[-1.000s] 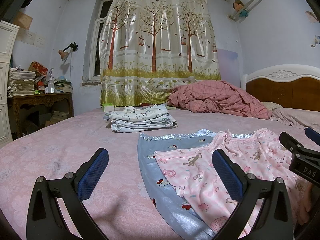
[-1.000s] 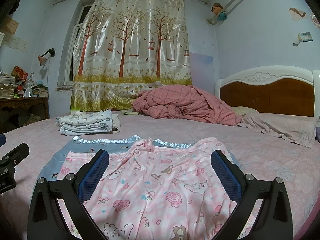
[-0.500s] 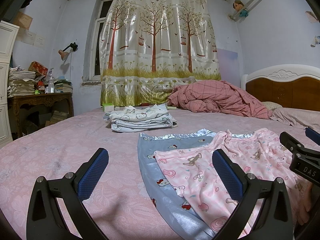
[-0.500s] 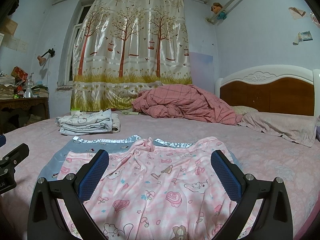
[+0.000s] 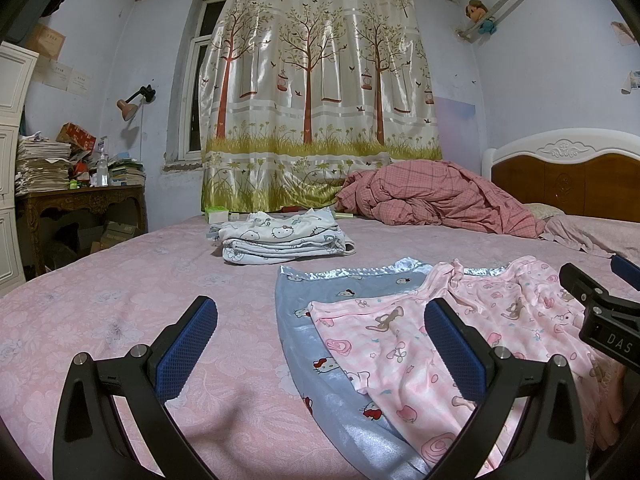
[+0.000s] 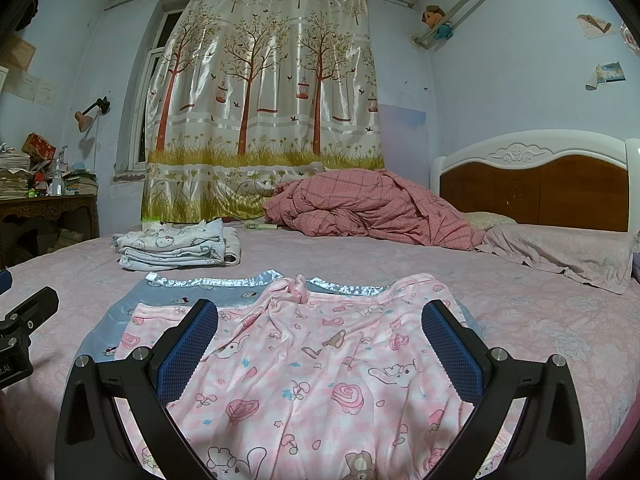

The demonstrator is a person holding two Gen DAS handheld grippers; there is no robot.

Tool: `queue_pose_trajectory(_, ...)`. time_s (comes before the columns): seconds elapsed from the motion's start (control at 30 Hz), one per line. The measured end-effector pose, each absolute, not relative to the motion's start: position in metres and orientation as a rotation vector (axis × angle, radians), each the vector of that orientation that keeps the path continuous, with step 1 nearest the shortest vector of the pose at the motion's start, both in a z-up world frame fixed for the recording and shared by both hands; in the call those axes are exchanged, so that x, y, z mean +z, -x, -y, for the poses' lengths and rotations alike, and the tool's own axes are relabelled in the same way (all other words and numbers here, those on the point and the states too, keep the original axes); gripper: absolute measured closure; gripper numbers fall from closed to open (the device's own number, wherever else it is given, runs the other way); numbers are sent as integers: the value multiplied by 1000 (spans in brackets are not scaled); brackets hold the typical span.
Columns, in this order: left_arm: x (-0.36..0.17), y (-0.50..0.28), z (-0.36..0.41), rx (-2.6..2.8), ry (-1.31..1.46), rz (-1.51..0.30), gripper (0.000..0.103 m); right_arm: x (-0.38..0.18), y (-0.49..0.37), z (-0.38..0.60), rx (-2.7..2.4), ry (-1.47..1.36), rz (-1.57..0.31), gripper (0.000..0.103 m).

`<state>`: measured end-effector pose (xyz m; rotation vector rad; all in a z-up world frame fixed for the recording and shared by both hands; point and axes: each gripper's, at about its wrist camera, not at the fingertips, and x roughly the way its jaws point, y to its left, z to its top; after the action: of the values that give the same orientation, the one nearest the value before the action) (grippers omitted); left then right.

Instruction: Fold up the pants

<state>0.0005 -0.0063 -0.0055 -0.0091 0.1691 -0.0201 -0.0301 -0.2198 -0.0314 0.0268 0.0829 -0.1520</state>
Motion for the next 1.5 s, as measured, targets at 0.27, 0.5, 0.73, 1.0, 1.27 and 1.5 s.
queue_pose_trajectory(0.27, -5, -1, 6, -20, 8, -169, 0, -32, 30, 220, -152, -27, -83, 0)
queue_pose_trajectory(0.5, -6, -1, 8, -11, -1, -168, 0, -31, 31, 221, -150, -29, -83, 0)
queue_pose_trajectory(0.73, -8, 8, 11, -1, -50, -144, 0, -34, 35, 215, -161, -27, -45, 0)
queue_pose_trajectory(1.0, -2, 21, 16, 2, -74, -125, 0, -30, 42, 223, -115, -64, -55, 0)
queue_pose_trajectory(1.27, 21, 40, 15, -97, -11, -193, 2, -10, 68, 240, -106, -75, -26, 0)
queue_pose_trajectory(1.5, 23, 61, 28, -103, -62, -218, 16, -2, 87, 264, -69, -108, -59, 9)
